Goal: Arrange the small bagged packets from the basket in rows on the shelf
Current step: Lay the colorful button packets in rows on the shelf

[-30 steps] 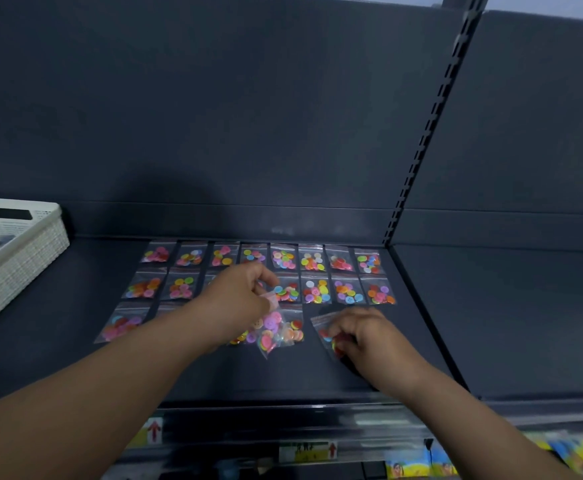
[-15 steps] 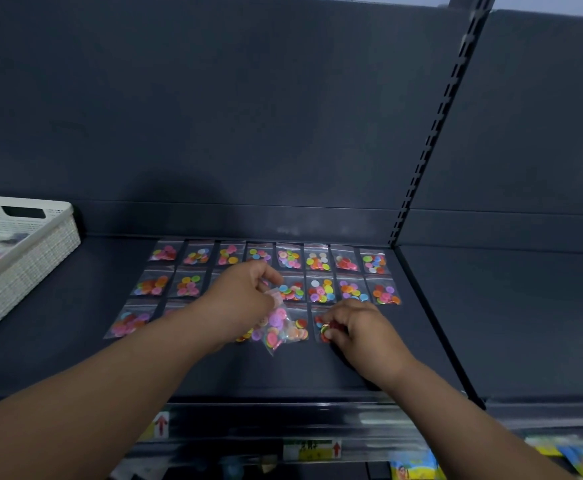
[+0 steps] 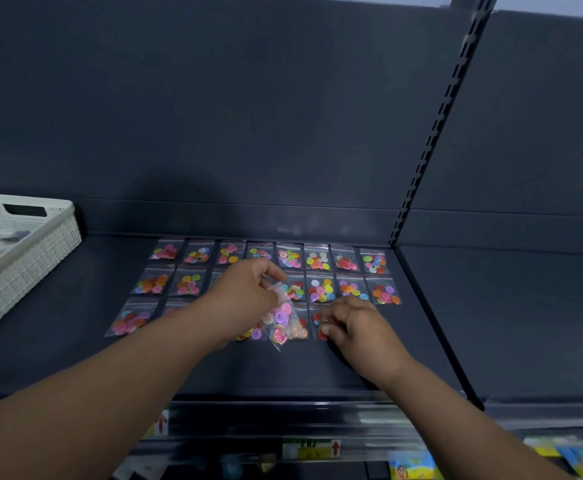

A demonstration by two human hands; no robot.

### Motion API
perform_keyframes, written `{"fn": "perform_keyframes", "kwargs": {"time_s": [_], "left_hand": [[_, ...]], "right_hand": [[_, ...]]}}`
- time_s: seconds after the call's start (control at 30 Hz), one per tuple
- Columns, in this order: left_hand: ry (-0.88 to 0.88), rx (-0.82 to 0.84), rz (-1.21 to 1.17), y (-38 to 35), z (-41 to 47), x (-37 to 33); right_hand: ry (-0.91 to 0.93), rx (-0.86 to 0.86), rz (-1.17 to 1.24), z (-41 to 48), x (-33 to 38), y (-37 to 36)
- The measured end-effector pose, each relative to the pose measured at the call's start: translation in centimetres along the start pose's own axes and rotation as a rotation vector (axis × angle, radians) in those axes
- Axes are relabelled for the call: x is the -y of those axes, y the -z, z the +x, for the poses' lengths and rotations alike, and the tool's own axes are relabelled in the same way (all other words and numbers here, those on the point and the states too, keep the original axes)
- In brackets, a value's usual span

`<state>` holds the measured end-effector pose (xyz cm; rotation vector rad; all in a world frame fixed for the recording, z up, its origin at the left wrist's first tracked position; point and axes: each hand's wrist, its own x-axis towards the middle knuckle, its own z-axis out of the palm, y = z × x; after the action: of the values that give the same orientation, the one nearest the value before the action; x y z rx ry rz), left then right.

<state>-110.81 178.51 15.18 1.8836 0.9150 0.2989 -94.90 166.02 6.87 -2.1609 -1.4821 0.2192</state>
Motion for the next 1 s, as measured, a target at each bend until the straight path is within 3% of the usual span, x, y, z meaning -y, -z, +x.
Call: {"fn": "perform_keyframes", "kwargs": {"time_s": [0.1,0.17,0.3,0.37,0.43,0.57,0.77,0.9,1.0], "left_hand": [[-0.014,0.013,-0.001,-0.1,0.0,-0.3],[-0.027,0.022,-0.015,-0.4,0.1,-0.6],[-0.08,0.028,-0.061,-1.6,0.5,-1.5],[-0.111,0.04,-0.108,-2.3,0.5,-2.0],[-0.146,0.031,-0.124,-3.1,0.7,-2.4],[-0.182,0.009,-0.007,-4.0,1.0,-2.1],[-0.393,0.158,0.561,-5.7,0.7,-0.7],[-0.514,0.249,0.785,-7.0,1.2,0.4],[-0.528,0.291,0.846,-7.4,1.5,1.0]], "right_hand": [[-0.059,-0.053,0.141,0.1,0.8,0.9],[-0.13,-0.096,0.359,0.1,2.2,2.1],[-0.246,0.093,0.852,0.2,4.8,4.8],[-0.277,0.183,0.915,0.0,4.9,5.2],[-0.313,0.17,0.926,-0.2,4.2,5.4],[-0.447,-0.011,0.84,-0.5,0.7,6.5],[-0.605,-0.056,0.692,-1.7,-2.9,6.1],[-0.489,-0.103,0.129,-2.6,-3.6,5.6],[-0.288,-0.126,-0.045,-3.2,-3.9,5.1]]}}
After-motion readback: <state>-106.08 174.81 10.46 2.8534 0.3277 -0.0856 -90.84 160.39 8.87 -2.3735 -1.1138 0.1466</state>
